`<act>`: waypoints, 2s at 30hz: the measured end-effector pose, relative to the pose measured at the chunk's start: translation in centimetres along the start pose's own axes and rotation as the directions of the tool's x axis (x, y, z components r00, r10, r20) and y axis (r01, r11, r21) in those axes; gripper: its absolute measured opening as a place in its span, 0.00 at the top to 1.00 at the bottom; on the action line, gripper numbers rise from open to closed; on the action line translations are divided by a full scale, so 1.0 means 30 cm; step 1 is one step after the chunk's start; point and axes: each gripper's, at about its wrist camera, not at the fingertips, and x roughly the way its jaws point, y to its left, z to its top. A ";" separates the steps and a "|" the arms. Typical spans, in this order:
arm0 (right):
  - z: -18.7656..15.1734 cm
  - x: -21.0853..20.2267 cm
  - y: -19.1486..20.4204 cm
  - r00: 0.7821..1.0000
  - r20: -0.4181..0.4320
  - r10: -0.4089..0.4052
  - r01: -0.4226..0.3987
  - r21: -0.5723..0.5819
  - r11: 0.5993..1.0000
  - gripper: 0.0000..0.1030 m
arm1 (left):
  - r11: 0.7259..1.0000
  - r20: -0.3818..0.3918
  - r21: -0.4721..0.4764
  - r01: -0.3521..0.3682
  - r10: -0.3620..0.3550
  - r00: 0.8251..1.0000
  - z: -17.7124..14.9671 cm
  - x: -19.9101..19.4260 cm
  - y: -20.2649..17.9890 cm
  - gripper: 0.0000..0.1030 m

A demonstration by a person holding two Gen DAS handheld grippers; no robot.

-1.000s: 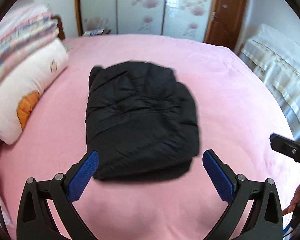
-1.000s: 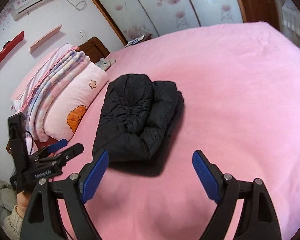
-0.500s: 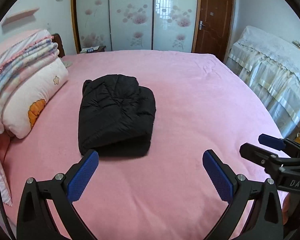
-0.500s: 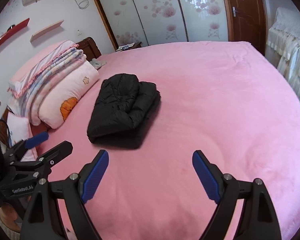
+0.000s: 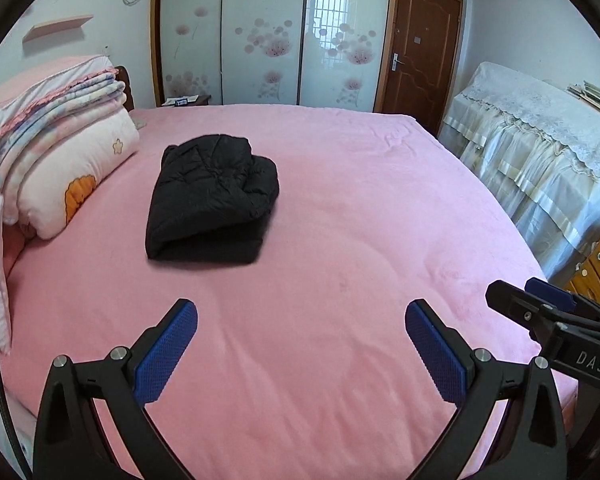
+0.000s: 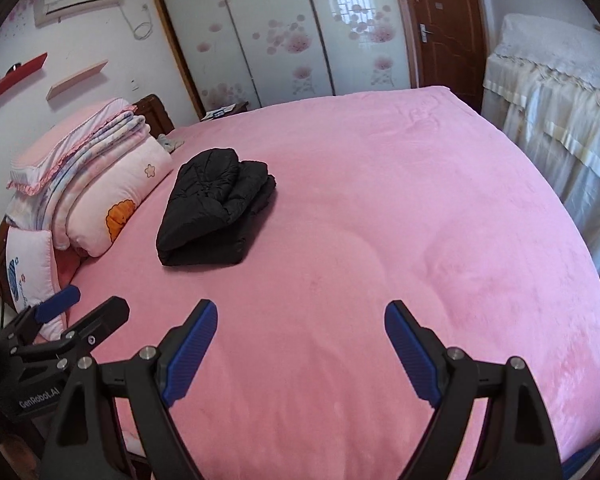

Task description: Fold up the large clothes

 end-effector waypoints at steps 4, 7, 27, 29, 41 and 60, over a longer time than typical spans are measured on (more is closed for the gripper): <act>-0.068 -0.080 -0.022 0.999 0.035 -0.027 0.028 -0.020 0.999 0.16 | 1.000 -0.018 -0.023 0.000 -0.001 1.000 -0.074 -0.044 -0.044 0.00; -0.110 -0.127 -0.023 0.996 0.063 -0.058 0.061 -0.050 0.997 0.16 | 1.000 -0.022 -0.018 -0.020 0.020 1.000 -0.116 -0.070 -0.076 0.00; -0.232 -0.277 -0.045 0.979 0.161 -0.124 0.143 -0.116 0.983 0.16 | 0.997 0.062 -0.034 -0.071 0.073 0.995 -0.261 -0.225 -0.166 0.00; -0.233 -0.278 -0.047 0.980 0.157 -0.126 0.144 -0.111 0.983 0.16 | 0.997 0.059 -0.028 -0.068 0.070 0.996 -0.263 -0.228 -0.171 0.00; -0.241 -0.300 -0.027 0.973 0.179 -0.145 0.169 -0.127 0.977 0.16 | 0.995 0.080 -0.035 -0.091 0.094 0.992 -0.282 -0.250 -0.169 0.00; -0.244 -0.298 -0.006 0.970 0.183 -0.162 0.190 -0.142 0.972 0.16 | 0.993 0.069 -0.056 -0.101 0.105 0.992 -0.287 -0.242 -0.133 0.00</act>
